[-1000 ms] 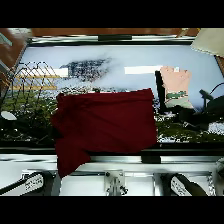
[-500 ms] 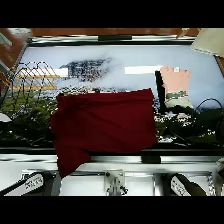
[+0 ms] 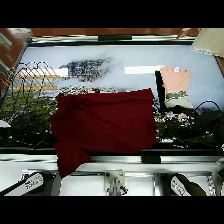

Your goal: Fold the shirts.

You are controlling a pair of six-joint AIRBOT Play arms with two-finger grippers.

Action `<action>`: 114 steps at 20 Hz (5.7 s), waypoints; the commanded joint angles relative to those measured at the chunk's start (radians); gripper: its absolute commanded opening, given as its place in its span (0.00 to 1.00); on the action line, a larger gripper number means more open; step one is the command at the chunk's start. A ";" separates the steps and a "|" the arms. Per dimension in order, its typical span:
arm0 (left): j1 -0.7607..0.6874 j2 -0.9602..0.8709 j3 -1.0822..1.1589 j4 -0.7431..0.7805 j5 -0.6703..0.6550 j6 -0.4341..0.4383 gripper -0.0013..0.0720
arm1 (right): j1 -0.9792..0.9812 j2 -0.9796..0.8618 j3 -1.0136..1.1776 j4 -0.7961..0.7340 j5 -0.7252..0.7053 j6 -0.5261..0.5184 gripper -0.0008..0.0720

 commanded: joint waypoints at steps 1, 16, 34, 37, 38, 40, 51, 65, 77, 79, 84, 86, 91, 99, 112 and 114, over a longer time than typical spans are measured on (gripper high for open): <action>-0.040 -0.014 -0.030 -0.045 0.085 0.003 0.96 | 0.016 0.001 -0.002 -0.002 0.029 0.000 0.96; -0.173 0.005 0.019 -0.113 0.114 -0.031 0.07 | 0.410 -0.115 -0.122 0.062 0.328 0.152 0.96; -0.285 0.589 1.113 -0.370 0.571 -0.040 0.06 | 0.457 0.417 0.974 -0.108 0.554 0.004 0.11; -0.285 0.652 1.117 -0.369 0.503 -0.107 0.06 | 0.457 0.420 1.095 -0.095 0.454 0.058 0.11; -0.285 0.659 1.117 -0.369 0.460 -0.111 0.06 | 0.457 0.420 1.107 -0.070 0.429 0.064 0.11; -0.285 0.669 1.118 -0.356 0.372 -0.111 0.06 | 0.457 0.420 1.116 -0.041 0.363 0.066 0.11; -0.285 0.524 0.782 0.064 -0.085 -0.269 0.06 | 0.457 0.188 0.871 -0.374 -0.175 0.254 0.11; -0.317 -0.127 0.587 -0.183 0.396 -0.238 0.07 | 0.458 -0.457 0.550 -0.078 0.818 0.424 0.11; -0.146 -0.018 0.390 0.067 -0.104 -0.316 0.73 | 0.175 -0.201 0.517 -0.346 0.122 0.077 0.77; -0.128 0.034 0.219 0.060 -0.076 -0.274 0.78 | 0.116 -0.162 0.430 -0.303 0.099 0.069 0.77; -0.129 0.045 0.025 -0.060 0.102 -0.162 0.92 | 0.095 -0.137 0.334 -0.136 0.103 0.068 0.77; -0.129 0.045 0.020 -0.064 0.148 -0.145 0.92 | 0.094 -0.137 0.334 -0.101 0.112 0.068 0.77; -0.129 0.043 0.020 0.009 0.160 -0.109 0.92 | 0.094 -0.156 0.325 -0.077 0.095 0.017 0.77; -0.130 0.009 0.020 0.037 0.159 -0.099 0.92 | 0.094 -0.273 0.296 0.008 0.088 -0.027 0.93; -0.223 -0.019 0.023 -0.023 0.124 -0.110 0.07 | 0.094 -0.273 0.173 0.054 0.151 -0.103 0.93; -0.223 -0.018 0.024 -0.023 0.115 -0.110 0.07 | 0.095 -0.273 0.148 0.064 0.192 -0.101 0.93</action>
